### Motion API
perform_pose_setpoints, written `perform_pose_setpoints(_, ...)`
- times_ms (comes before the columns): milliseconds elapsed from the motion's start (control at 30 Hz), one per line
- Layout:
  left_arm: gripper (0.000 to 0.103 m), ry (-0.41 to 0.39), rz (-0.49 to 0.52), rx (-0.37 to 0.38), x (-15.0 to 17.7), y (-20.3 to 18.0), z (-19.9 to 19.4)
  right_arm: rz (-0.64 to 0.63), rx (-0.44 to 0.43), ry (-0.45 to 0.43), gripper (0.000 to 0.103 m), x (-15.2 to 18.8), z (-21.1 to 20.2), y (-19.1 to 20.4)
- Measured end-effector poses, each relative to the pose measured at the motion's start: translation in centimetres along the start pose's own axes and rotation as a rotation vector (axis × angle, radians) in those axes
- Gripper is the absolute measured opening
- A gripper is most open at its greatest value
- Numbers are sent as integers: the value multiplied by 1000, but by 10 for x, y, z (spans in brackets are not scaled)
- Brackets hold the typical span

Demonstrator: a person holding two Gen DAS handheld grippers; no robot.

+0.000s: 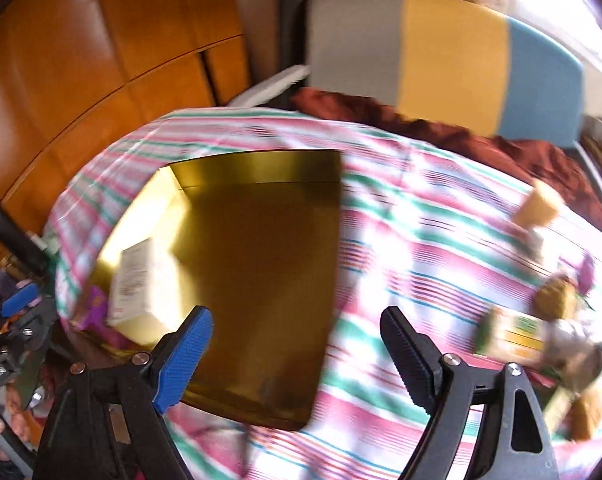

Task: Organize objects
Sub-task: 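Carry the white box into the gold tray with the right tool and release, then grasp the WEIDAN cracker pack with the left tool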

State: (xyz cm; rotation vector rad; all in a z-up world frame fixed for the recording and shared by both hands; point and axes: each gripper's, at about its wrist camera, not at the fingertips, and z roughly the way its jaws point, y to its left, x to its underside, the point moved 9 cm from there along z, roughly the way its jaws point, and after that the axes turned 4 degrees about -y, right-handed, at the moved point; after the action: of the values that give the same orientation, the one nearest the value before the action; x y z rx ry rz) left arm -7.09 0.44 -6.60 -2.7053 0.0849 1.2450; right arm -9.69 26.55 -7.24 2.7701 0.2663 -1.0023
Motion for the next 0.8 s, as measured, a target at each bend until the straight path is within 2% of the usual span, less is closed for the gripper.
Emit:
perform_pose_setpoints(233,84,-6,114,80,-8,-54,-3,128,154,-12,88,14,-35,-115)
perform_pose_setpoints(333,84,-6,184,135,-11,-86,-4,190,234,-32,88,18,-59,-172)
perform_pose_setpoints(500,85,-2,308,229,-15,-147,-4,373,360,-89,88,30,-93,-265)
perform_pose_setpoints(600,87,12,398,296,-12,-189,-3,497,428,-117,88,52,-100,-306)
perform_pose_setpoints(667,87,45,461,346,-7,-220,2,616,436,-110,88,75,-98,-328)
perform_pose_setpoints(700,88,56,479,356,-5,-231,5,691,412,-93,88,84,-98,-337)
perform_pose_setpoints(800,96,92,572,411,6,-275,14,808,376,-159,88,90,-111,-353)
